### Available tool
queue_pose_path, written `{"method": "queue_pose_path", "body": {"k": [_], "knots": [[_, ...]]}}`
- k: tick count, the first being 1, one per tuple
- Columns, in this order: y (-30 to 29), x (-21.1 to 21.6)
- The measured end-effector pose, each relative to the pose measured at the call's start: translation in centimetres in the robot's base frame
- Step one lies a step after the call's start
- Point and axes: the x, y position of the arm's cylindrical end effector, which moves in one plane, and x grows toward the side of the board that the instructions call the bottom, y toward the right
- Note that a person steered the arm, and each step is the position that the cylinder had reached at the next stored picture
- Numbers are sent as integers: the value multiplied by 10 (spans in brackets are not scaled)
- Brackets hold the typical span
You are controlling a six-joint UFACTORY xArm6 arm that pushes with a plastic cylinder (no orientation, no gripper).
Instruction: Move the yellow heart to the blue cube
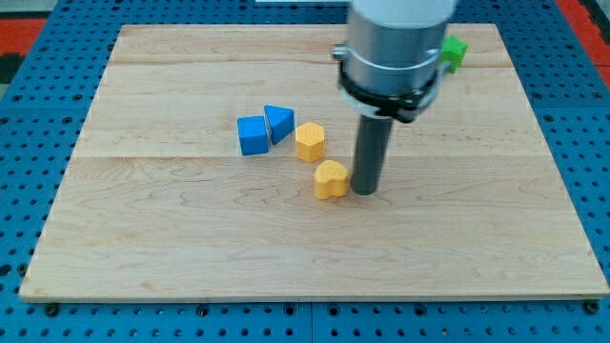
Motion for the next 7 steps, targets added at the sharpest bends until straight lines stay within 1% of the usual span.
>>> {"method": "queue_pose_path", "body": {"k": [1, 2, 3, 4, 5, 6, 7], "knots": [[-43, -13], [-14, 17], [-69, 13], [-72, 13], [-105, -5], [-106, -41], [-100, -41]]}}
